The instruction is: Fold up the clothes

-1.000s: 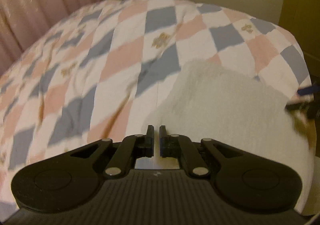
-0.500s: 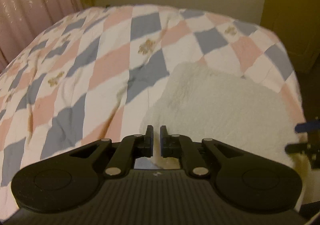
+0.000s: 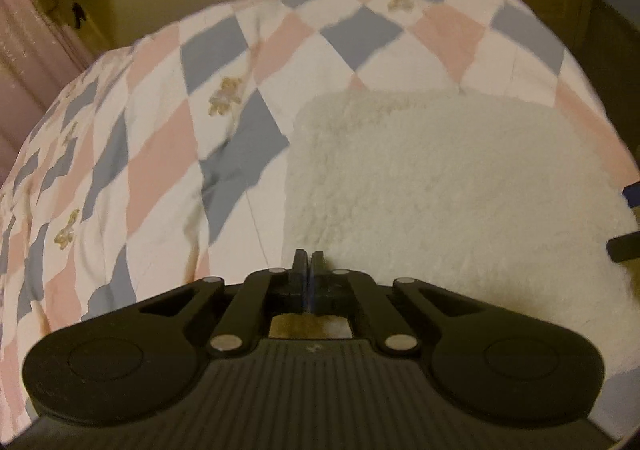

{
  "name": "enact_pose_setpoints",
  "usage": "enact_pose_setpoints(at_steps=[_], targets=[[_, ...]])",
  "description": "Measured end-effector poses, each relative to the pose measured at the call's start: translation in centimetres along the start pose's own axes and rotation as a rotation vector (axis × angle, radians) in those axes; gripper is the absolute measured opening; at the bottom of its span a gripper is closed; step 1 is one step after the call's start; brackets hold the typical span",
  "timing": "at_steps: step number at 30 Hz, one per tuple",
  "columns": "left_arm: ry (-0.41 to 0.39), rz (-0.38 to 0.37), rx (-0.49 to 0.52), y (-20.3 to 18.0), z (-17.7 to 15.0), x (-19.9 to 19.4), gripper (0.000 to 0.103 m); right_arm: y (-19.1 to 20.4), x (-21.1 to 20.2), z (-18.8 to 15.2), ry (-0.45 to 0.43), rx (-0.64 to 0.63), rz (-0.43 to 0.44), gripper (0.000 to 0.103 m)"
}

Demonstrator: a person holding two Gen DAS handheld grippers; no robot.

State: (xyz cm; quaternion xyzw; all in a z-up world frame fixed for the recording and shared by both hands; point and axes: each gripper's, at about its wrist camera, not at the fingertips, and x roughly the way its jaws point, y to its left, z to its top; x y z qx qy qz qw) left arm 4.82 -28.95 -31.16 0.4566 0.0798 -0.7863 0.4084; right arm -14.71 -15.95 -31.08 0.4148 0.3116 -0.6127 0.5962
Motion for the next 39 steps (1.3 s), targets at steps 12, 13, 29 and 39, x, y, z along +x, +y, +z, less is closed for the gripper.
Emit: enact_pose_setpoints(at_steps=[12,13,29,39], targets=[[0.081,0.073,0.01,-1.0,0.3,0.2,0.003,-1.4,3.7,3.3,0.019,0.051,-0.015,0.056],[0.075,0.075,0.003,-1.1,0.8,-0.3,0.003,-1.8,3.3,3.3,0.015,0.076,-0.009,0.056],[0.199,0.063,-0.256,-4.1,5.6,-16.2,0.034,-4.9,-11.9,-1.2,0.017,0.323,0.088,0.067],[0.107,0.084,-0.228,-6.3,5.7,-23.3,0.039,-3.4,-18.0,-3.0,-0.07,0.289,0.126,0.069]])
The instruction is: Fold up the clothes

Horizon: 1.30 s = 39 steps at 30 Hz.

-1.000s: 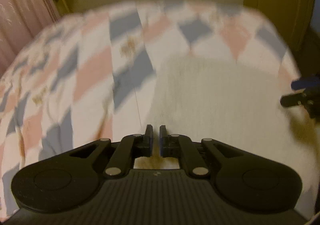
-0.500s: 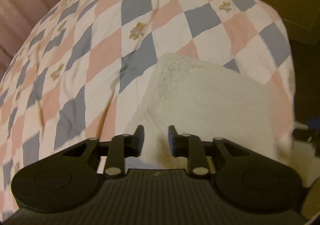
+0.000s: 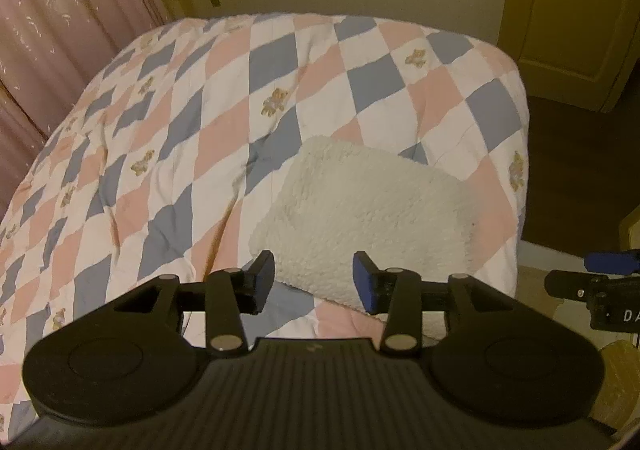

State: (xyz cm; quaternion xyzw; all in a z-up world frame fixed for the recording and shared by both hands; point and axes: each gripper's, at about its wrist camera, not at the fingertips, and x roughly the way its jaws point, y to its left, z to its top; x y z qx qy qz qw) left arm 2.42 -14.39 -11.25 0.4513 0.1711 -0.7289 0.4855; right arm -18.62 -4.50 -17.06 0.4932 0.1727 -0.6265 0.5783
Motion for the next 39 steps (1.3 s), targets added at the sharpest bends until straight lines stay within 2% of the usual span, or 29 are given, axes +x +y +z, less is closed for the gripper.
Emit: enact_pose_setpoints(at_steps=[10,15,18,23,26,28,31,34,39], targets=[[-0.007,0.016,0.013,-1.4,0.3,-1.2,0.04,-1.2,-1.9,-0.4,-0.014,0.016,0.02,0.07],[0.003,0.01,0.005,-2.1,1.3,0.1,0.041,-3.0,-1.2,0.8,0.008,0.026,0.045,0.07],[0.008,0.001,-0.012,-1.7,1.8,2.2,0.041,-4.7,-0.1,1.6,0.03,0.027,0.083,0.069],[0.063,0.029,-0.033,0.1,2.5,7.5,0.041,-9.1,3.3,3.4,0.094,0.097,0.163,0.061],[0.078,0.058,-0.031,1.6,3.2,10.9,0.041,-10.9,6.3,4.3,0.124,0.13,0.222,0.061],[0.094,0.049,-0.04,2.9,3.8,12.9,0.043,-11.5,8.7,4.7,0.145,0.164,0.264,0.061],[0.105,0.021,-0.042,4.6,4.8,15.7,0.055,-12.1,12.9,5.0,0.185,0.246,0.316,0.061],[0.118,-0.007,-0.021,6.0,5.8,18.7,0.058,-12.3,16.8,4.7,0.204,0.348,0.33,0.061],[0.169,-0.09,0.012,7.6,6.6,24.4,0.063,-12.2,21.2,3.5,0.22,0.456,0.284,0.06]])
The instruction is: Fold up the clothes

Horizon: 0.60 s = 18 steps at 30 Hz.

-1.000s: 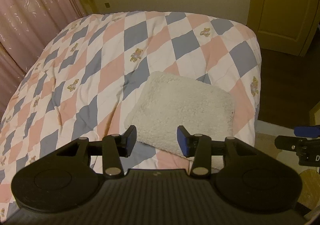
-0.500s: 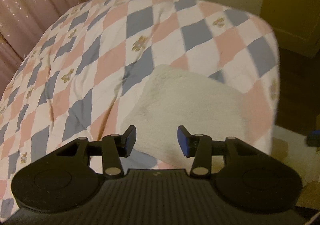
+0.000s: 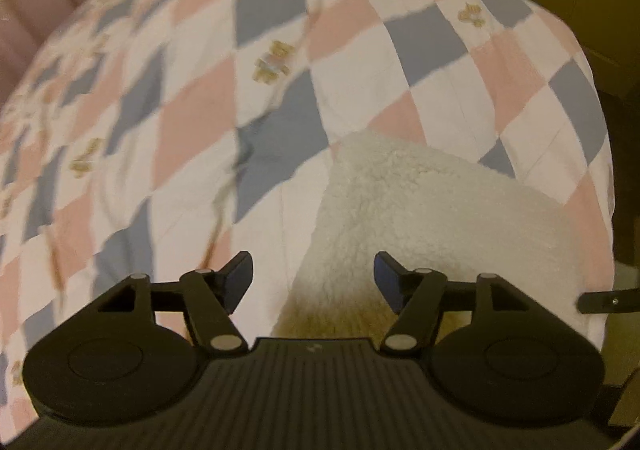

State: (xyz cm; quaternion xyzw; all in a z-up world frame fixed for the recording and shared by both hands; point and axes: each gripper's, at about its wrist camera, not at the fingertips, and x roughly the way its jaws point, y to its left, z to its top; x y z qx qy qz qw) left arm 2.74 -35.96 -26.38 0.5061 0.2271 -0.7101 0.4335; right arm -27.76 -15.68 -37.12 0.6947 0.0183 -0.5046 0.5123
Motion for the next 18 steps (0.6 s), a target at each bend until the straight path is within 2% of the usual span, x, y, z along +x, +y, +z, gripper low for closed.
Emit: enact_pose_setpoints(at_steps=[1,2,3,4,6,7,8,11,13,15,16,17,18], targets=[[0.015,-0.016,0.004,0.3,0.2,1.2,0.063,-0.3,0.4,-0.1,-0.004,0.021,0.01,0.051],[0.033,-0.042,-0.004,0.7,0.3,2.3,0.06,-0.4,0.7,-0.2,-0.01,0.033,0.018,0.034],[0.049,-0.072,-0.014,1.1,0.4,3.4,0.05,-0.3,0.6,-0.3,-0.02,0.025,0.019,0.032],[0.059,-0.118,-0.033,1.5,0.4,4.1,0.045,-0.1,0.5,-0.4,-0.03,0.017,0.02,0.028],[0.074,-0.198,-0.064,2.1,0.4,5.5,0.028,0.3,0.1,-0.6,-0.059,-0.014,0.013,0.015],[0.059,-0.205,-0.06,2.3,0.4,5.5,0.021,0.8,-0.5,-0.8,-0.084,-0.047,0.006,0.009],[0.041,-0.214,-0.054,2.4,0.5,5.5,0.016,1.4,-1.0,-1.0,-0.108,-0.079,-0.001,0.008],[-0.048,-0.261,-0.014,2.5,1.0,4.2,0.014,3.3,-2.8,-1.6,-0.183,-0.184,-0.039,0.008],[-0.026,-0.263,-0.016,2.8,1.4,5.4,0.014,3.4,-2.8,-1.7,-0.207,-0.196,-0.084,0.008],[0.028,-0.254,-0.015,2.9,1.2,7.3,0.017,2.4,-1.1,-1.1,-0.147,-0.147,-0.116,0.011],[0.043,-0.247,-0.012,3.0,1.0,7.9,0.018,2.1,-0.4,-0.9,-0.124,-0.121,-0.118,0.017],[0.047,-0.244,-0.015,3.1,0.8,8.1,0.022,1.9,-0.2,-0.8,-0.12,-0.098,-0.119,0.03],[0.04,-0.255,-0.024,3.5,0.8,7.8,0.023,2.0,-0.3,-0.8,-0.125,-0.093,-0.123,0.037]])
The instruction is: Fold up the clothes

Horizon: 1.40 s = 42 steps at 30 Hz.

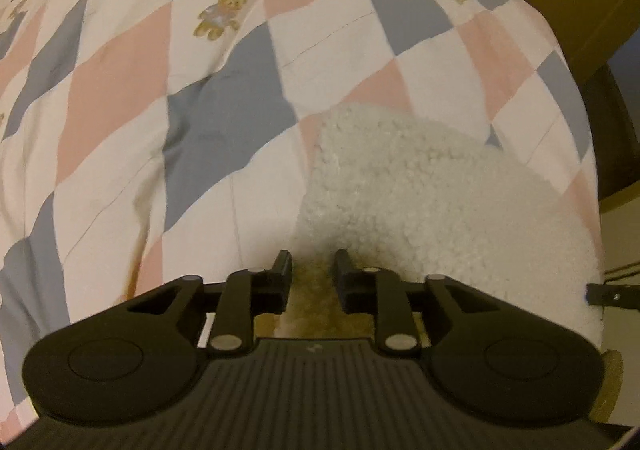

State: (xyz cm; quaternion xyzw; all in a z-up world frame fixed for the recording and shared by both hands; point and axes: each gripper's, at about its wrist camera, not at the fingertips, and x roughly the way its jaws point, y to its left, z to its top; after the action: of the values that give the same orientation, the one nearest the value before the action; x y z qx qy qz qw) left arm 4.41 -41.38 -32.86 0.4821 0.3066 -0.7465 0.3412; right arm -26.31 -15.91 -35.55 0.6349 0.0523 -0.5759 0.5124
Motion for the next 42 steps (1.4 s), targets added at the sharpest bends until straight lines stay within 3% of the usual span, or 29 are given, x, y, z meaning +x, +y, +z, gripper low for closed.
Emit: enact_pose_setpoints(at_steps=[1,2,6,9,14,18,22,23,24,26,29,32,38,42], targets=[[-0.007,-0.016,-0.003,0.3,0.0,-0.5,0.025,0.0,-0.2,0.1,-0.004,-0.007,-0.01,0.045],[-0.011,-0.036,-0.003,0.7,0.2,-1.1,0.033,0.0,-0.4,0.1,-0.003,-0.015,-0.017,0.047],[-0.008,-0.138,0.011,3.0,1.5,-2.9,0.056,-2.1,-1.3,-0.1,0.024,0.06,0.063,0.057],[0.057,-0.256,-0.007,4.8,1.8,-2.2,0.065,-3.2,-1.2,-0.3,0.029,0.114,0.115,0.073],[0.178,-0.413,-0.092,7.1,1.6,2.8,0.067,-4.0,0.2,-0.2,0.049,0.149,0.166,0.075],[0.211,-0.514,-0.122,7.8,1.8,5.8,0.082,-5.0,0.9,-0.2,0.054,0.158,0.19,0.077],[0.224,-0.586,-0.109,7.4,2.2,7.5,0.081,-5.6,2.1,-0.2,0.055,0.189,0.241,0.078],[0.221,-0.597,-0.101,7.1,2.2,7.7,0.076,-5.7,2.5,-0.1,0.056,0.195,0.253,0.078],[0.216,-0.611,-0.1,6.8,2.3,7.7,0.059,-5.7,2.8,0.0,0.057,0.197,0.262,0.075],[0.194,-0.61,-0.09,5.8,2.7,7.2,0.049,-5.6,3.1,0.2,0.061,0.188,0.27,0.055],[0.152,-0.568,-0.024,4.3,3.0,5.0,0.036,-5.6,2.4,0.7,0.071,0.162,0.254,0.037],[0.114,-0.531,-0.001,3.5,2.9,2.7,0.033,-4.2,0.9,1.3,0.076,0.075,0.212,0.024],[0.016,-0.504,-0.064,2.8,3.7,-1.0,0.031,-3.3,-1.8,4.2,0.052,0.03,0.241,0.021],[-0.047,-0.488,-0.084,1.7,6.9,-2.4,0.031,-2.9,-3.5,8.4,0.014,-0.003,0.271,0.021]])
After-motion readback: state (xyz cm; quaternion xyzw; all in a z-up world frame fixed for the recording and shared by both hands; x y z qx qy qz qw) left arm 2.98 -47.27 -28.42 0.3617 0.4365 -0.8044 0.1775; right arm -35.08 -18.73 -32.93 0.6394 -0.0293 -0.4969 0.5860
